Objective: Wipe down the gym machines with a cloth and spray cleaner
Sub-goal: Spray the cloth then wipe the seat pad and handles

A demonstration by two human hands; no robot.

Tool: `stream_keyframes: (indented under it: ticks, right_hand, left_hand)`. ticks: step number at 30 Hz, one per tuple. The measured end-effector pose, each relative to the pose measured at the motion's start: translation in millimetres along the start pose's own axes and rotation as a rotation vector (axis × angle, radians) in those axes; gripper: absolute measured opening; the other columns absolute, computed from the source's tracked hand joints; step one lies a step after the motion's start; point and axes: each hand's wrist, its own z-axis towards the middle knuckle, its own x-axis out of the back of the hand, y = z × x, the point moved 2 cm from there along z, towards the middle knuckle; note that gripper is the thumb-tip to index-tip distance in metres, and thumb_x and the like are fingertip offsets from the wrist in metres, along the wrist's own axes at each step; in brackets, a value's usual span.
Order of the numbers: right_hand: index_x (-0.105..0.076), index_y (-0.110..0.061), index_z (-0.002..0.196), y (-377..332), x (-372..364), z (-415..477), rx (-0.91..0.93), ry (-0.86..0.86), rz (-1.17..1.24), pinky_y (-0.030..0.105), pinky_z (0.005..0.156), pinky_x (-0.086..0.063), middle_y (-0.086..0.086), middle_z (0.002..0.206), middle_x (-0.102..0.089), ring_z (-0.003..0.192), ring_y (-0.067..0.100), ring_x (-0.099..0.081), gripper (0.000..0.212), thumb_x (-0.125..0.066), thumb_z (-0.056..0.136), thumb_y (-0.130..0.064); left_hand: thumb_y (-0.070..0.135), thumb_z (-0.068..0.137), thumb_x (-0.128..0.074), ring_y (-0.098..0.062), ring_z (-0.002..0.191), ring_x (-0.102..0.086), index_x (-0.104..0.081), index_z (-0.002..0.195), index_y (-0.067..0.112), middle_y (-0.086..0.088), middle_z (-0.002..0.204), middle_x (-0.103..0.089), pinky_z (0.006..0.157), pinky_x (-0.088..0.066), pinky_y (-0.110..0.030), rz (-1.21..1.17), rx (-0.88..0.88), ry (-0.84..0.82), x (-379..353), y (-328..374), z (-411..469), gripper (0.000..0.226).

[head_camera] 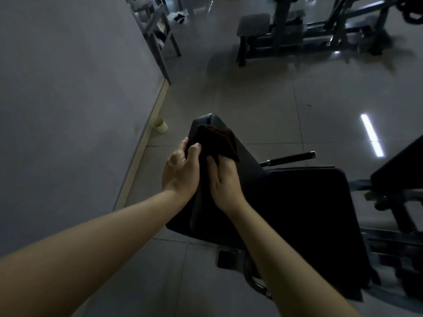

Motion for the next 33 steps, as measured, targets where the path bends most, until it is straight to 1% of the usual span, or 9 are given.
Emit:
stream_keyframes:
  ticks: [3, 5, 11, 14, 18, 21, 24, 28, 33]
  right_hand:
    - [-0.053, -0.015, 0.137, 94, 28, 14, -0.327, 0.074, 0.012, 0.024, 0.11, -0.039, -0.001, 0.137, -0.054, 0.131, 0.017, -0.049, 0.032, -0.04, 0.108, -0.021]
    - [-0.039, -0.013, 0.152, 154, 42, -6, -0.57, 0.081, -0.052, 0.027, 0.118, -0.027, 0.006, 0.154, -0.042, 0.142, 0.021, -0.038, 0.045, -0.036, 0.108, -0.025]
    - [-0.035, -0.003, 0.151, 180, 47, -84, -1.154, 0.281, -0.101, 0.04, 0.111, -0.031, 0.026, 0.15, -0.041, 0.137, 0.041, -0.041, 0.047, -0.032, 0.107, -0.022]
    - [-0.046, -0.003, 0.14, 136, 28, -71, -1.036, 0.242, -0.112, 0.042, 0.11, -0.035, 0.027, 0.144, -0.047, 0.129, 0.041, -0.046, 0.042, -0.037, 0.103, -0.018]
    - [-0.043, 0.004, 0.144, 23, -7, -50, -0.542, 0.148, -0.052, 0.04, 0.121, -0.024, 0.019, 0.155, -0.036, 0.144, 0.03, -0.033, 0.044, -0.038, 0.104, -0.011]
    - [-0.037, -0.019, 0.153, -40, -23, -61, -0.228, 0.124, 0.043, 0.031, 0.121, -0.024, -0.001, 0.161, -0.031, 0.149, 0.01, -0.027, 0.054, -0.036, 0.1, -0.027]
    - [-0.037, -0.029, 0.152, -20, -16, -90, -0.13, 0.067, 0.121, 0.038, 0.119, -0.029, -0.006, 0.159, -0.035, 0.148, 0.012, -0.031, 0.047, -0.035, 0.106, -0.022]
    - [-0.038, -0.032, 0.151, 68, 6, -131, -0.51, 0.239, 0.104, 0.035, 0.114, -0.037, -0.006, 0.153, -0.044, 0.137, 0.007, -0.044, 0.042, -0.034, 0.11, -0.026]
    - [-0.037, -0.013, 0.153, 180, 31, -146, -1.075, 0.401, -0.051, 0.047, 0.11, -0.04, 0.018, 0.148, -0.048, 0.131, 0.038, -0.049, 0.048, -0.031, 0.108, -0.028]
  left_hand:
    - [0.067, 0.085, -0.032, -0.016, 0.12, -0.057, -0.052, 0.146, 0.031, 0.005, 0.13, -0.065, 0.103, -0.046, -0.044, 0.008, -0.015, -0.01, -2, -3, 3, 0.074]
    - [0.063, 0.09, -0.034, -0.011, 0.107, -0.06, -0.051, 0.145, 0.031, 0.009, 0.116, -0.066, 0.093, -0.048, -0.04, 0.015, -0.028, -0.026, -2, -6, 5, 0.065]
    - [0.063, 0.091, -0.035, -0.014, 0.101, -0.06, -0.053, 0.136, 0.034, 0.012, 0.103, -0.065, 0.087, -0.048, -0.04, 0.05, -0.034, -0.018, -2, -8, 8, 0.057]
    - [0.06, 0.095, -0.039, -0.019, 0.106, -0.06, -0.054, 0.136, 0.033, 0.014, 0.102, -0.065, 0.092, -0.047, -0.042, 0.056, -0.026, -0.024, -1, -7, 7, 0.051]
    - [0.067, 0.086, -0.035, -0.026, 0.121, -0.057, -0.047, 0.147, 0.03, -0.003, 0.131, -0.064, 0.105, -0.044, -0.048, 0.045, 0.004, -0.018, -1, -5, 5, 0.072]
    - [0.068, 0.084, -0.034, -0.028, 0.121, -0.058, -0.05, 0.144, 0.031, -0.004, 0.128, -0.066, 0.107, -0.044, -0.051, 0.014, -0.001, -0.036, 1, -4, 2, 0.073]
    - [0.073, 0.082, -0.031, -0.029, 0.128, -0.054, -0.046, 0.148, 0.031, -0.007, 0.135, -0.063, 0.11, -0.04, -0.053, 0.008, 0.004, -0.05, 1, -7, 2, 0.08]
    - [0.075, 0.081, -0.03, -0.03, 0.134, -0.049, -0.044, 0.149, 0.026, -0.007, 0.143, -0.057, 0.112, -0.036, -0.055, 0.046, -0.02, -0.066, -2, -9, 7, 0.085]
    - [0.073, 0.084, -0.033, -0.031, 0.128, -0.05, -0.043, 0.146, 0.025, -0.008, 0.137, -0.057, 0.109, -0.037, -0.056, 0.1, -0.025, -0.058, -5, -13, 12, 0.079]
